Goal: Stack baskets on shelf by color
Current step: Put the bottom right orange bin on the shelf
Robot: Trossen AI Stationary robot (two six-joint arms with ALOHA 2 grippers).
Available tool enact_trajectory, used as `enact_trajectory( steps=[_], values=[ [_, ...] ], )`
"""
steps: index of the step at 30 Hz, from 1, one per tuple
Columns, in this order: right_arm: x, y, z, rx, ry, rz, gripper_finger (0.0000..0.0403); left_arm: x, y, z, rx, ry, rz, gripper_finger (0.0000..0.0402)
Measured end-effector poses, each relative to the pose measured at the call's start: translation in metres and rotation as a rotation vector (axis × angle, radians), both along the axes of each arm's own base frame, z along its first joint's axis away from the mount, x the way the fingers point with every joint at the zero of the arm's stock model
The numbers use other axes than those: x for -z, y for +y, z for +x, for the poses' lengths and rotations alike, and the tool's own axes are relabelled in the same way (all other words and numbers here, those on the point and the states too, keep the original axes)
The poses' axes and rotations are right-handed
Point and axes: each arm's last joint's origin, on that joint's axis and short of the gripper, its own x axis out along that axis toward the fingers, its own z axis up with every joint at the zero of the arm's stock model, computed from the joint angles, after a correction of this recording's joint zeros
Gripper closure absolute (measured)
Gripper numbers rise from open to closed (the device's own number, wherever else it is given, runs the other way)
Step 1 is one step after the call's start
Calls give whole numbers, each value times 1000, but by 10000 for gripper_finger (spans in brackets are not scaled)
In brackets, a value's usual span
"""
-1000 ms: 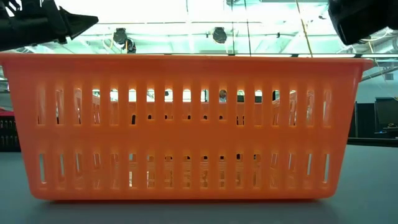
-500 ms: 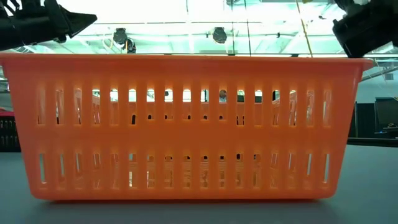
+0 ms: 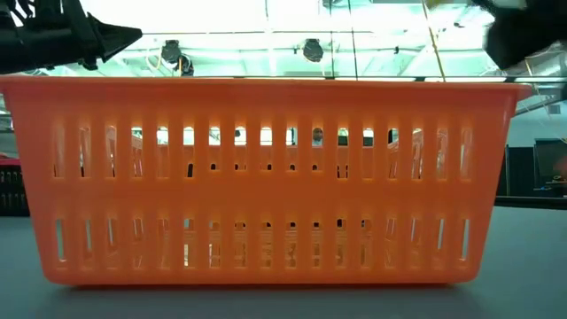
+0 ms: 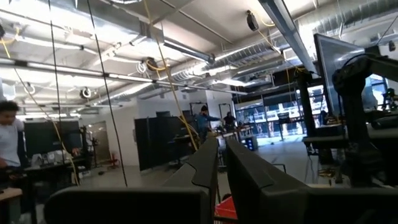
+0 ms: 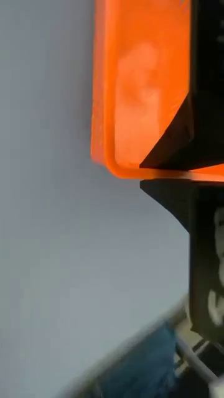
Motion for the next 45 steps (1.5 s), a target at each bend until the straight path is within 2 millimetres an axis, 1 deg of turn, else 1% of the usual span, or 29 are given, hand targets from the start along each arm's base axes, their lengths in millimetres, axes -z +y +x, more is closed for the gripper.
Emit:
enact_trajectory(
  steps=[2, 5, 9, 12, 14, 18, 21, 25, 27, 29, 31, 33, 36, 39, 43, 45],
  values=[
    [-15, -4, 5, -50, -25, -59, 399, 1, 0, 1, 9, 4, -20, 364],
    [-35, -17, 12, -63, -51, -212, 400, 3, 0, 1, 19, 11, -41, 364],
    [-65, -44, 24, -24, -121, -455, 401, 4, 0, 2, 20, 23, -45, 364],
    [-89, -65, 40, -16, -217, -563, 401, 4, 0, 2, 15, 28, -36, 364],
    [-106, -80, 54, -41, -300, -627, 402, 4, 0, 2, 12, 31, -29, 364],
    [-129, -115, 88, -157, -440, -757, 402, 4, 0, 2, 18, 24, -40, 364],
    [-143, -145, 118, -219, -546, -853, 402, 4, 0, 2, 28, 16, -62, 364],
    [-157, -186, 164, -322, -697, -977, 401, 5, 0, 2, 30, 27, -69, 364],
    [-157, -208, 183, -333, -715, -1031, 401, 6, 0, 3, 30, 34, -70, 364],
    [-152, -227, 200, -336, -730, -1038, 401, 7, 0, 3, 27, 47, -66, 364],
    [-139, -242, 216, -339, -741, -1008, 401, 7, 0, 3, 19, 66, -51, 364],
    [-121, -252, 229, -357, -761, -951, 400, 8, 0, 4, 11, 78, -35, 364],
    [-95, -262, 247, -358, -774, -918, 400, 8, 1, 4, 10, 84, -37, 364],
    [-73, -267, 259, -340, -765, -923, 400, 9, 1, 4, 21, 76, -60, 364],
    [-45, -269, 269, -332, -724, -892, 400, 10, 1, 4, 29, 81, -79, 364],
    [-36, -270, 272, -326, -709, -878, 400, 10, 1, 4, 30, 80, -82, 364]
  ],
)
